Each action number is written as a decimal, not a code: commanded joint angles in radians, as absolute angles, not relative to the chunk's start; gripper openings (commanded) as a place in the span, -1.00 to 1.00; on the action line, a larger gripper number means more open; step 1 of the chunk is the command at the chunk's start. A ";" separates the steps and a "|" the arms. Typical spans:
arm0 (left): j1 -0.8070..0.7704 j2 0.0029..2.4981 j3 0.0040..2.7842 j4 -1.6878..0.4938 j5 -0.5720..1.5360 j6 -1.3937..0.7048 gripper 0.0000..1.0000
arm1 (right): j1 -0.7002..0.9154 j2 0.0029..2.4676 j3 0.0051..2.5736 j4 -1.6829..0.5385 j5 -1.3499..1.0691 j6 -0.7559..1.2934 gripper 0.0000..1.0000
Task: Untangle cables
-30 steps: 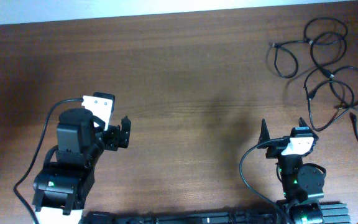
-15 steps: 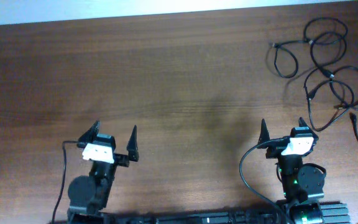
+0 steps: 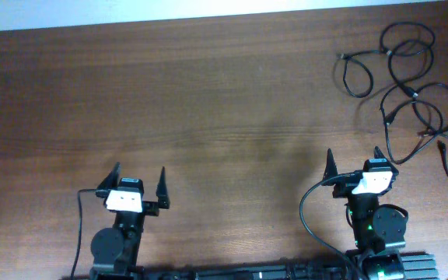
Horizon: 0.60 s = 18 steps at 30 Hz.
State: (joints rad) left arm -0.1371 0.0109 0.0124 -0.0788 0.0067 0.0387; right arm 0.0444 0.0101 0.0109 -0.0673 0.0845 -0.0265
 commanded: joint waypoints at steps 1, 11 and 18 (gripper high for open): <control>-0.036 0.004 0.008 -0.084 -0.007 0.089 0.98 | 0.039 0.003 0.006 -0.075 0.079 -0.022 0.97; -0.017 0.005 0.009 -0.084 -0.007 0.089 0.98 | 0.039 0.003 0.006 -0.075 0.079 -0.022 0.97; -0.017 0.005 0.009 -0.084 -0.007 0.089 0.98 | 0.039 0.003 0.006 -0.075 0.079 -0.022 0.97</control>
